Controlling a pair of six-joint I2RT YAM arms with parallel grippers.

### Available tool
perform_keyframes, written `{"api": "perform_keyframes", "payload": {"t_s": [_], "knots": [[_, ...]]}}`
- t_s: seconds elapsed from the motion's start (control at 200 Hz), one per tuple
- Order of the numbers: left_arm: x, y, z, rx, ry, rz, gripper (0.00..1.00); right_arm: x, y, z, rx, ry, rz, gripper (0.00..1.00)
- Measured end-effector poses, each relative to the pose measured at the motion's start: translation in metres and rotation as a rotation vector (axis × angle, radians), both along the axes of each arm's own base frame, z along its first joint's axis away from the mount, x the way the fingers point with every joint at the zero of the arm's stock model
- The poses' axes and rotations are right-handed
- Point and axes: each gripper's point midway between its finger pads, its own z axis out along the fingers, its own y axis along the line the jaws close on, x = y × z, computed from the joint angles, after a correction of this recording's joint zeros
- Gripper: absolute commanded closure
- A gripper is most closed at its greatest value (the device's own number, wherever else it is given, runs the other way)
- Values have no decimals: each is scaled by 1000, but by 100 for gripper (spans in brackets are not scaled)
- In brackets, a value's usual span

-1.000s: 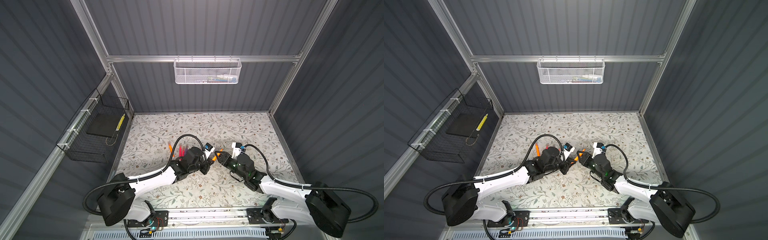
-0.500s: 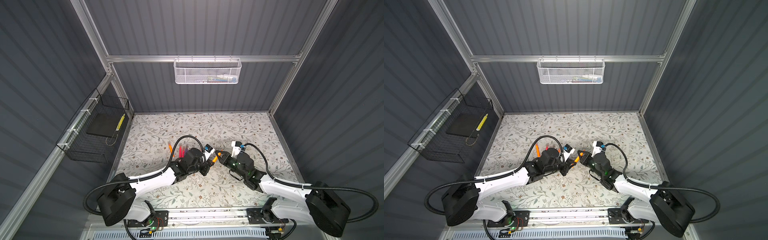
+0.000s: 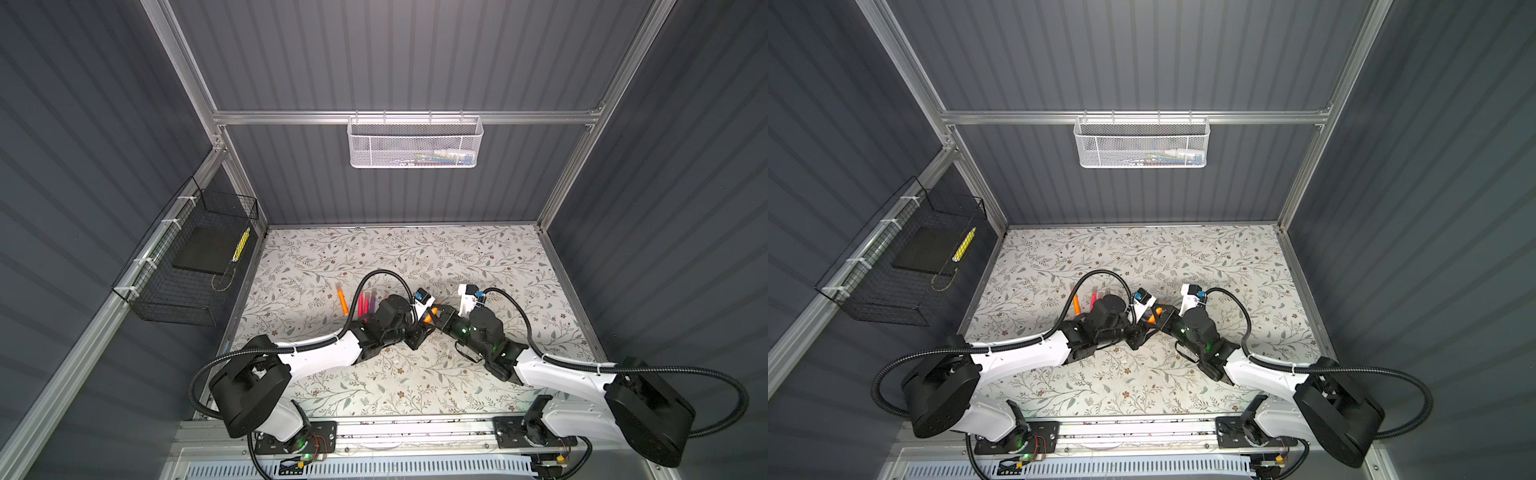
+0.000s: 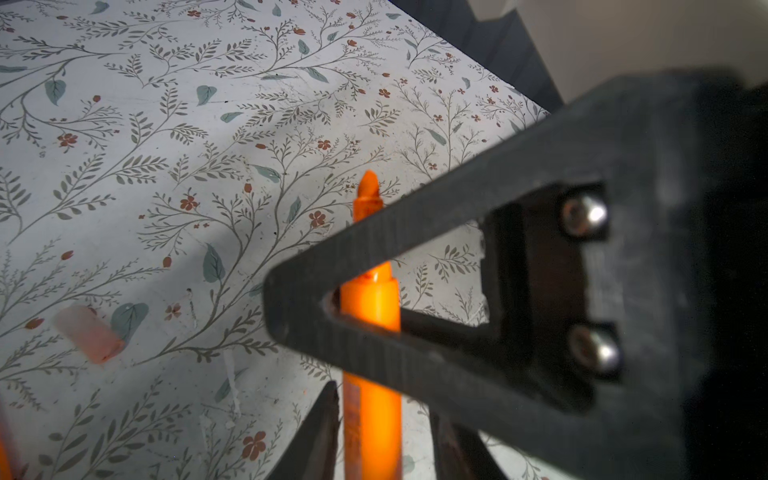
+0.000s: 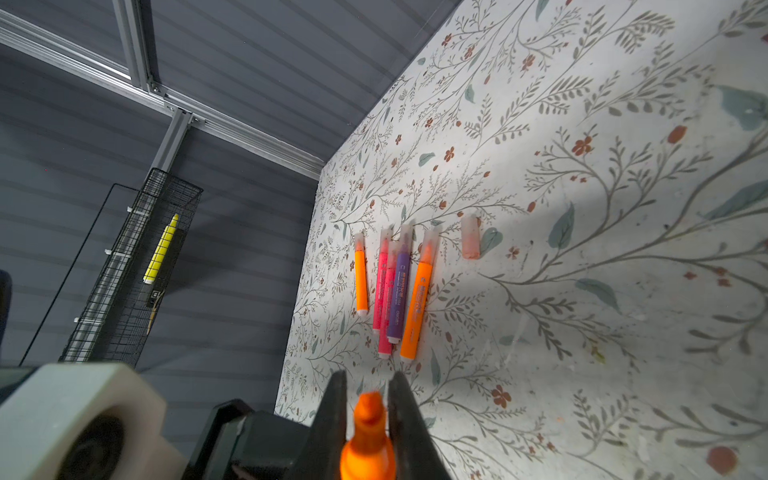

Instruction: Insert the pens into the pen caps

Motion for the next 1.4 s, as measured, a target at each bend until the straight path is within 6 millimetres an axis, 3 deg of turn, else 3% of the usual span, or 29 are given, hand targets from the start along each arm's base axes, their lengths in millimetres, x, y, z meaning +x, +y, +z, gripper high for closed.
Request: {"api": "perform_keyframes", "payload": {"t_s": [0.1,0.285,0.45,0.515,0.605,0.685,0.785,0.935,1.01,1.1,1.261,1.401], "knots": [[2,-3,-1,-5,1,1,71,0,3,3,19,-11,4,96],[8,-2,0,-16,3,31,95,1,4,7,42,-17,-1,96],[9,-3,1,-22,0,32,100,1,2,8,52,-28,-11,95],[9,-3,1,-22,-1,33,100,1,2,8,52,-29,-11,87],[11,-2,1,-19,-5,44,100,1,2,8,53,-29,-13,62],[16,3,0,-18,-5,77,100,1,1,8,27,-41,-12,52],[28,31,-7,-22,28,163,100,2,-1,9,-22,-46,-18,46],[62,117,-16,-42,86,426,100,11,-6,25,-96,-80,-48,44],[67,147,-15,-63,95,520,100,19,-7,29,-156,-92,-60,46],[61,160,-11,-88,97,554,100,35,0,28,-248,-76,-62,48],[44,168,0,-130,91,549,100,76,32,21,-442,-28,-16,51],[30,174,15,-179,58,531,100,109,60,-2,-608,22,51,56]]}}
